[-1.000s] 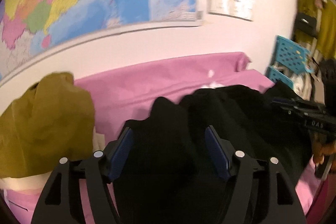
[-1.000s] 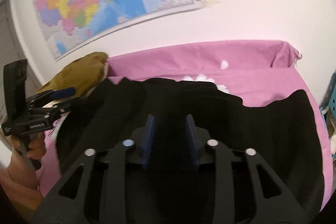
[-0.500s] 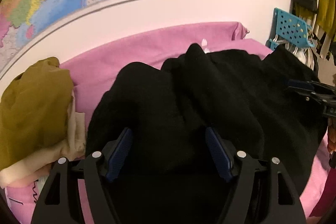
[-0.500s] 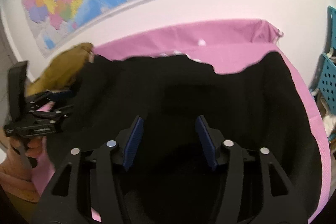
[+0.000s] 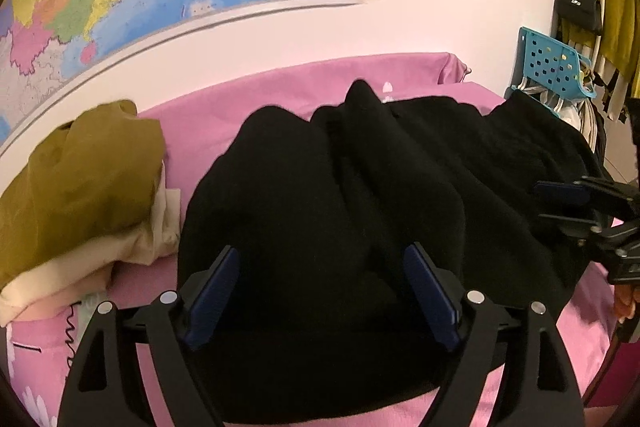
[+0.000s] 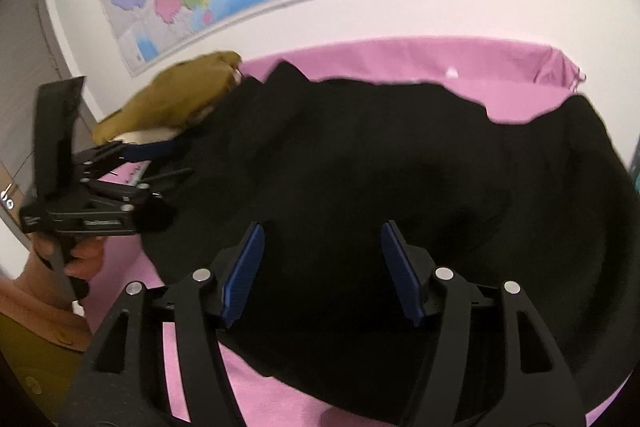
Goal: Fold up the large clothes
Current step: 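Grasp the black jacket bundle with both tools and lift it off the bed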
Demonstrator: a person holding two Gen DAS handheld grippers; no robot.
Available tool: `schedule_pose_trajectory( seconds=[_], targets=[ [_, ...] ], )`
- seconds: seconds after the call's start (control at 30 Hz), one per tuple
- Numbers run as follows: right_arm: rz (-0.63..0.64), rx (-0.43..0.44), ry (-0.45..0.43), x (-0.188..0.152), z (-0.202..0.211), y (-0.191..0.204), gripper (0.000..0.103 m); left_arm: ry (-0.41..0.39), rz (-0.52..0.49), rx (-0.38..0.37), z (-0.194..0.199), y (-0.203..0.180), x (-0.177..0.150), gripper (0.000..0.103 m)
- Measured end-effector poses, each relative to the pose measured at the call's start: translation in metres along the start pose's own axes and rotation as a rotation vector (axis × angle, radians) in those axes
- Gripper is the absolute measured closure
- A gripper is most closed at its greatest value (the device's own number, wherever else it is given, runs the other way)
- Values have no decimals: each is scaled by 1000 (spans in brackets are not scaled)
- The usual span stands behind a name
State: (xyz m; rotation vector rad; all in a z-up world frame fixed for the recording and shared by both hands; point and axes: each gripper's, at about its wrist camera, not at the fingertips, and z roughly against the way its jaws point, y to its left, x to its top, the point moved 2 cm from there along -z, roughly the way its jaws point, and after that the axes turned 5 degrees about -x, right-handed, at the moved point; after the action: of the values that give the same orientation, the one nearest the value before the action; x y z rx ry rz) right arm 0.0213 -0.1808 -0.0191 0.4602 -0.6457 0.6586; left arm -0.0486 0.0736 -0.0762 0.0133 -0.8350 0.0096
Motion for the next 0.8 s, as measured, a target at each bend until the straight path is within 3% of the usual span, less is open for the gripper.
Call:
schedule_pose_trajectory(
  seconds=[0.13,0.33,0.57,0.8],
  targets=[
    [-21,-18,4,0,-2,-1,42,18,41,-17,-2,7,-7,21],
    [36,-1,-61,8,24,19,36,-23,87,-40,17,19,-16,19],
    [248,48,-99,2,37,79,23,-36,150,-45,41,38,-39,18],
    [500,3,-34,-18,9,132,17,17,238,-104,52,58,-73,16]
  ],
)
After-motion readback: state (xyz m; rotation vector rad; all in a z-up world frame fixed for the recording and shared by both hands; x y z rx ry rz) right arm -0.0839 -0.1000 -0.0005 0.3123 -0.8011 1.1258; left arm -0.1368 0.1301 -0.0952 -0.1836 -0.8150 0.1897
